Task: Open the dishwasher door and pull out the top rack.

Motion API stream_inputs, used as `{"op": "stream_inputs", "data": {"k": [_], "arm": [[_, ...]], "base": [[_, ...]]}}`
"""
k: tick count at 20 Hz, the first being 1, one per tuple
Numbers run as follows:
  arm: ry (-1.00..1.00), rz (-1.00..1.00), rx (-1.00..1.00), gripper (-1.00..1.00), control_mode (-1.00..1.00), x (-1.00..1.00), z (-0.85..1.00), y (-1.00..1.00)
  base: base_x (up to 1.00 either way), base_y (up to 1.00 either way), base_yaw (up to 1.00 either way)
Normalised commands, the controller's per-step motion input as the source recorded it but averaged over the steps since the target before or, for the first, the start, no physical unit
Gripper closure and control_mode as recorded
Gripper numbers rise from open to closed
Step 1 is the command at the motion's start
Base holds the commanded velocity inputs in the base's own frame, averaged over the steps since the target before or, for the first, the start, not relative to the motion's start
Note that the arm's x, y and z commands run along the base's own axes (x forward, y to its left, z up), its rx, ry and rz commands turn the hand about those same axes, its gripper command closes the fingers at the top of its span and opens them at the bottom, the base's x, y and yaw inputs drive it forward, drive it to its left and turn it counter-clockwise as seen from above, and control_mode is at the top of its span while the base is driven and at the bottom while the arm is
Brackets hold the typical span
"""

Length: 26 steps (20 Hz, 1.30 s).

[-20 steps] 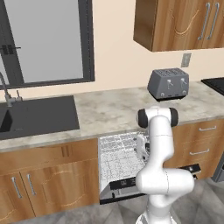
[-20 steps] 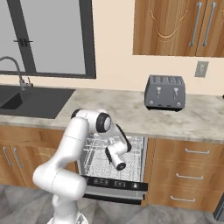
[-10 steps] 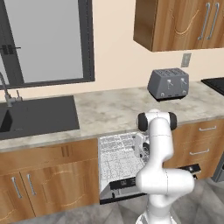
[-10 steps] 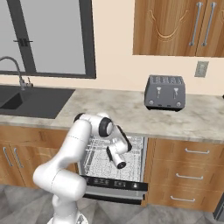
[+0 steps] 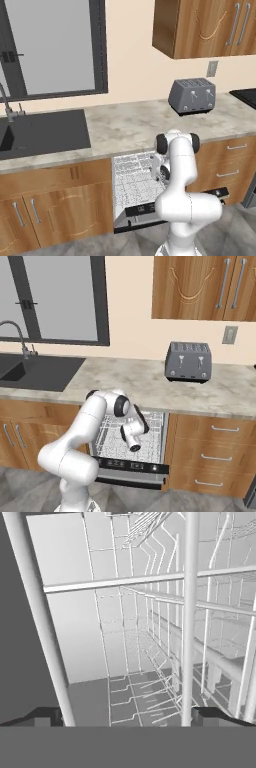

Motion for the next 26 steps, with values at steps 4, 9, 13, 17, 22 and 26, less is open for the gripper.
{"op": "stream_inputs", "data": {"k": [4,9,13,17,22,26], "arm": [[0.0,-0.06,0.0,-1.0,-1.0,0.53,-0.05,0.0],[0.0,-0.05,0.0,-1.0,-1.0,0.65,-0.16,-0.03],[0.0,-0.05,0.0,-1.0,-1.0,0.8,-0.05,-0.19],[0.0,-0.04,0.02,-1.0,-1.0,0.8,-0.01,-0.26],[0.0,-0.02,0.01,-1.0,-1.0,0.7,-0.01,-0.22],[0.04,-0.01,0.0,1.0,-1.0,0.67,-0.07,-0.12]], "base": [[0.0,0.0,0.0],[0.0,0.0,0.0],[0.0,0.0,0.0],[0.0,0.0,0.0],[0.0,0.0,0.0],[0.0,0.0,0.0]]}}
